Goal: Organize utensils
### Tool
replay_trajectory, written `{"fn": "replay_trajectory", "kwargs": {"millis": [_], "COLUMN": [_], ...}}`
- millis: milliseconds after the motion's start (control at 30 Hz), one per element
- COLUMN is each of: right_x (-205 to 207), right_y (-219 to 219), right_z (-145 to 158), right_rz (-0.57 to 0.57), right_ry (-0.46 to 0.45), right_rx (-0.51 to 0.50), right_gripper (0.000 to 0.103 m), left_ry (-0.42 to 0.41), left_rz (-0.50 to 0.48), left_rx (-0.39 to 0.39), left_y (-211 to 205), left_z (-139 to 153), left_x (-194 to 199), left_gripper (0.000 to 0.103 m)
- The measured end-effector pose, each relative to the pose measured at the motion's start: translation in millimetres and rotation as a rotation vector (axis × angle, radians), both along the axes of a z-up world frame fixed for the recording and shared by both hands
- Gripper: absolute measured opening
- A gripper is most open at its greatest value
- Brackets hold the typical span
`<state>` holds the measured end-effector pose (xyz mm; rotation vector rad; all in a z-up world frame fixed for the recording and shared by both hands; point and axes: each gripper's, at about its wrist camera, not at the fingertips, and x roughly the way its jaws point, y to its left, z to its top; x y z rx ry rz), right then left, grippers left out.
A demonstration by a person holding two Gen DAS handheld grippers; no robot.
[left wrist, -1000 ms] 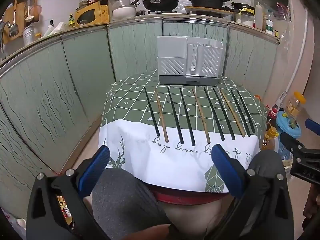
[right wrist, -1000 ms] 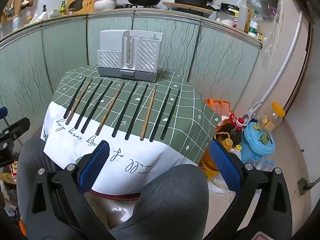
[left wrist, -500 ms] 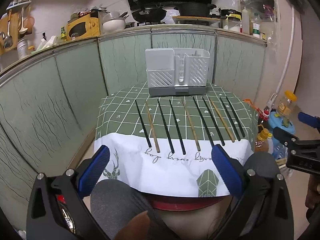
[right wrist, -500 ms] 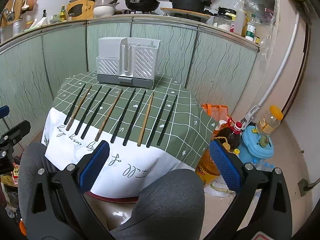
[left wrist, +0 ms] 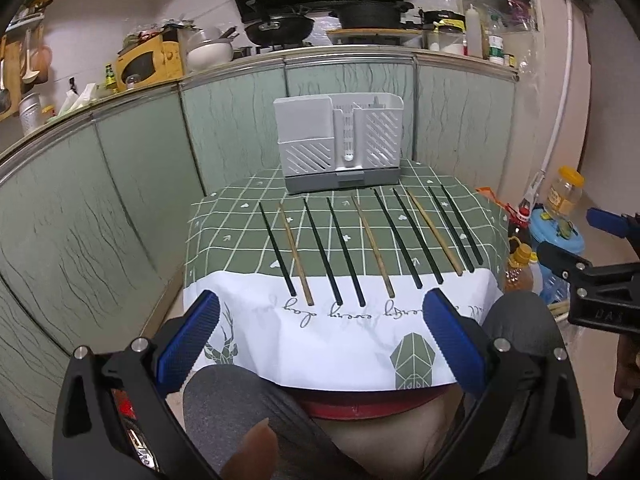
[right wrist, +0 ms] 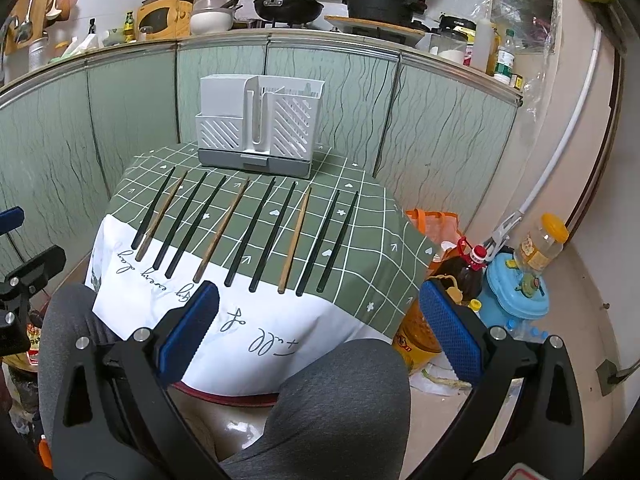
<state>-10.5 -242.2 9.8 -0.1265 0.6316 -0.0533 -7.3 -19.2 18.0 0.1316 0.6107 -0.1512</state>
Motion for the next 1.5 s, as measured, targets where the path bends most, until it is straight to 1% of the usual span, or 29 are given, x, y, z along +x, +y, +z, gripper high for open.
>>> {"fn": "replay_trajectory", "kwargs": {"millis": [267, 400, 567, 800, 1000, 1300, 1500], "right_x": [2, 2, 3, 3, 2, 1, 2], "right_y": [4, 4, 6, 6, 5, 1, -1], "right_z": [-3, -5, -6, -7, -7, -7, -8], "right_rz": [0.008, 0.012, 0.016, 0.015, 0.013, 0.012, 0.003], "right_ry": [0.011, 0.016, 0.021, 0.02, 0.018, 0.021, 0.03], "right_rx": [-0.01, -0.009, -0.009, -0.008, -0.008, 0.003, 0.008], "right_gripper": [0.096, 0.096, 0.096, 0.096, 0.096, 0.096, 0.096], "left_ry": [0.035, 0.041, 0.04, 0.026, 0.032, 0.024, 0.024], "left_rz": [-0.012, -0.002, 0.01, 0.031, 0.05, 0.065, 0.078], "left_rx": [-0.016, -0.043, -0.06, -0.046, -0.034, -0.042, -0.063], "left_y": [1, 5, 9, 12, 16, 22, 30], "left_z": [-6, -8, -9, -9, -11, -10, -8], "left_x": [3, 3, 3, 3, 4, 5, 7], "left_gripper": [0.099, 0.099, 0.099, 0.099, 0.099, 0.099, 0.099]}}
